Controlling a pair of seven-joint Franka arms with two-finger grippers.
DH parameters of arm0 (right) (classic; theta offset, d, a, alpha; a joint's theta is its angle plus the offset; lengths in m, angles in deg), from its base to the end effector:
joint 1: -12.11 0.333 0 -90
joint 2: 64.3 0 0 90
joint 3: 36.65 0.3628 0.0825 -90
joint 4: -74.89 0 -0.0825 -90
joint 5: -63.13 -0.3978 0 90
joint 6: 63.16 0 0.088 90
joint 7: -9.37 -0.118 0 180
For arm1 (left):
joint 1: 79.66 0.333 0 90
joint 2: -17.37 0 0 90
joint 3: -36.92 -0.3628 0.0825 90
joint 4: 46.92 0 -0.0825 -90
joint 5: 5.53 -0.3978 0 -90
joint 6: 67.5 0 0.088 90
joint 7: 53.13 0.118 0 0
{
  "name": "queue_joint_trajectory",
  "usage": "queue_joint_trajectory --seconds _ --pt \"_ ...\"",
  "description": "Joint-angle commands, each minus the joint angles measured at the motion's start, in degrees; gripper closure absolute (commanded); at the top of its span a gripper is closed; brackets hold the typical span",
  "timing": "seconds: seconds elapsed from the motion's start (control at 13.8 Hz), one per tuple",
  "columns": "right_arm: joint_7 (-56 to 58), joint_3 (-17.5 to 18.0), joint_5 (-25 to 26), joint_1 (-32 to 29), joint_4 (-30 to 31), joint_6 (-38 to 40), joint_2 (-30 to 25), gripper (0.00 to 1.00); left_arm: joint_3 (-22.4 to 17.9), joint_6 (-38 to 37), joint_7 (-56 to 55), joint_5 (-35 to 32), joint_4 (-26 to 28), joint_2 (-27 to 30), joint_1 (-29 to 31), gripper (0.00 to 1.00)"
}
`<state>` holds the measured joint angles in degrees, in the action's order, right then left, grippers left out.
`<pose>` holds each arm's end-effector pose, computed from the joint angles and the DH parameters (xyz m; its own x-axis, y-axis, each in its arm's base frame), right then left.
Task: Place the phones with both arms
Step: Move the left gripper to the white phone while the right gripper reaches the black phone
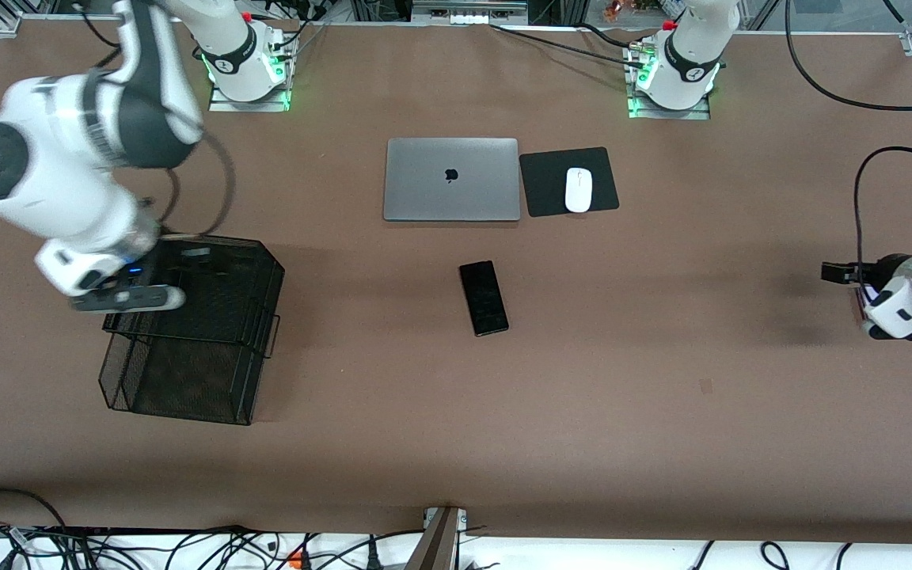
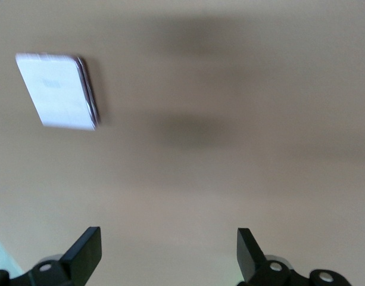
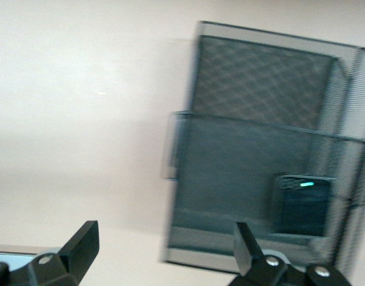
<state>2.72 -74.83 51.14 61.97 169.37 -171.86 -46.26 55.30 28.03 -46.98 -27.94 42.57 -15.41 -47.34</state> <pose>0.6332 0.1968 0.4908 0.9990 0.0450 0.0032 0.0450 -0.9990 -0.0061 0.6362 0.2330 0.3216 0.8980 0.0468 -0.4375 -0.0059 -0.9930 -0.1182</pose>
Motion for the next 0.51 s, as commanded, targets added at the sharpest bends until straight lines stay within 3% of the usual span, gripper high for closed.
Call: queue_joint_trajectory --seconds 0.0,0.29,0.43 --pt "-10.02 -0.84 -1.1 8.39 -5.87 0.51 8.03 0.0 1.05 11.12 8.76 -1.32 5.15 1.05 6.51 0.0" --pt "-17.42 5.38 -6.02 11.93 -19.13 0.15 21.22 0.0 1.05 28.26 15.45 -1.32 12.0 1.31 13.8 0.0" --pt "-18.05 10.38 -6.2 11.93 -21.0 -4.73 25.01 0.0 1.05 40.02 16.86 -1.32 15.87 0.18 17.67 0.0"
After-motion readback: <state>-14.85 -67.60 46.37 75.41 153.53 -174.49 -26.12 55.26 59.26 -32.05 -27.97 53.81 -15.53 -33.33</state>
